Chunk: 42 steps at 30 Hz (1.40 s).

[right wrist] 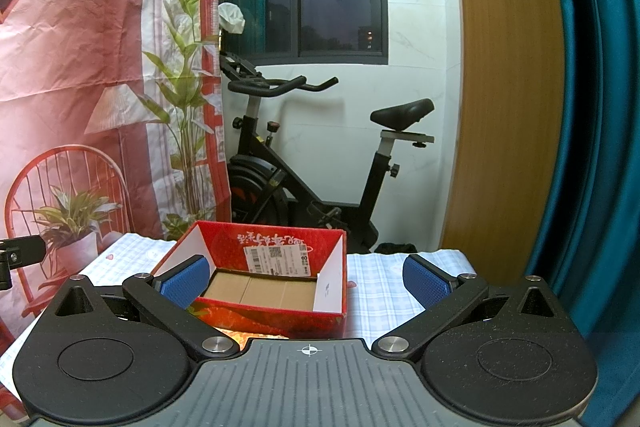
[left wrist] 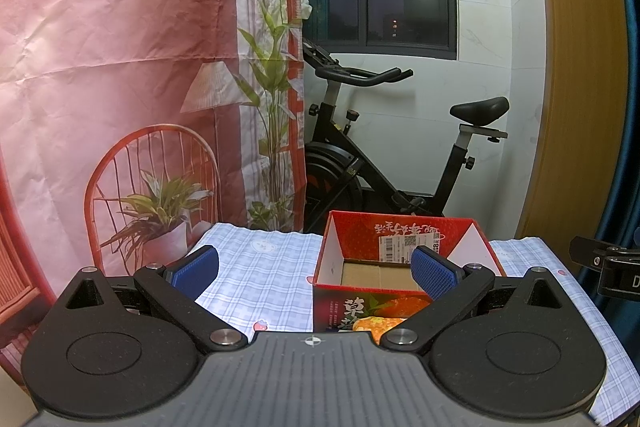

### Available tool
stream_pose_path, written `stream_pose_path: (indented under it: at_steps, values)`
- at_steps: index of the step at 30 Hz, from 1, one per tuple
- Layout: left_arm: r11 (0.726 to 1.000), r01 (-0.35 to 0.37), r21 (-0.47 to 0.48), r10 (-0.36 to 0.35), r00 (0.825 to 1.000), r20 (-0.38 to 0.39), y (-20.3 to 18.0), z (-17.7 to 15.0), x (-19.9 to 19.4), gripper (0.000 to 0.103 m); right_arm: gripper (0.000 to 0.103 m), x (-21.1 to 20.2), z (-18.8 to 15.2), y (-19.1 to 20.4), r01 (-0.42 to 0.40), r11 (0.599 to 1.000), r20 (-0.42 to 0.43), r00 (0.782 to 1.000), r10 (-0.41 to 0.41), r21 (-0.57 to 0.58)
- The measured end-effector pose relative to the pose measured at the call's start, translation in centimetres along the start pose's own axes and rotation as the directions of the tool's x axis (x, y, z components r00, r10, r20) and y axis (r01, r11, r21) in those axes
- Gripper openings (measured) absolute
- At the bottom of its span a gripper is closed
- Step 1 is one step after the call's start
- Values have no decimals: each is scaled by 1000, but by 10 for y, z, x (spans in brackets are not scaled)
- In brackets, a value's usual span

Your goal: Organize soft objects

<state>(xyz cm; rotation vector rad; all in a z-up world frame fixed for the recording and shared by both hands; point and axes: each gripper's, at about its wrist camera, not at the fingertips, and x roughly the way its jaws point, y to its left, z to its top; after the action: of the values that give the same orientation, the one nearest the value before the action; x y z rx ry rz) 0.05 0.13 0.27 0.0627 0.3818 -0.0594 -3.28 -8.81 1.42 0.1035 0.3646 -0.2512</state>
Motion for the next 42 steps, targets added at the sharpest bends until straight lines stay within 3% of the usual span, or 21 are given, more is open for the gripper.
stream_pose_path:
  at_steps: [22, 29, 33, 42]
  values:
    - [1000, -16, -3, 16, 1000, -20, 2, -8, 14, 103, 103, 3, 1, 3, -23, 1000, 2, 1000, 23, 0]
    - [1000, -29, 8, 29, 998, -58, 5, -27, 44, 103, 103, 23, -28, -2, -73, 997, 16, 997, 73, -2]
    - [1000, -20, -13, 19, 994, -108, 12, -44, 66, 103, 103, 46, -44, 0, -50, 999, -30, 998, 50, -3]
    - [1000, 11, -14, -13, 984, -180, 19, -72, 108, 102, 102, 89, -80, 6, -84, 996, -84, 993, 84, 8]
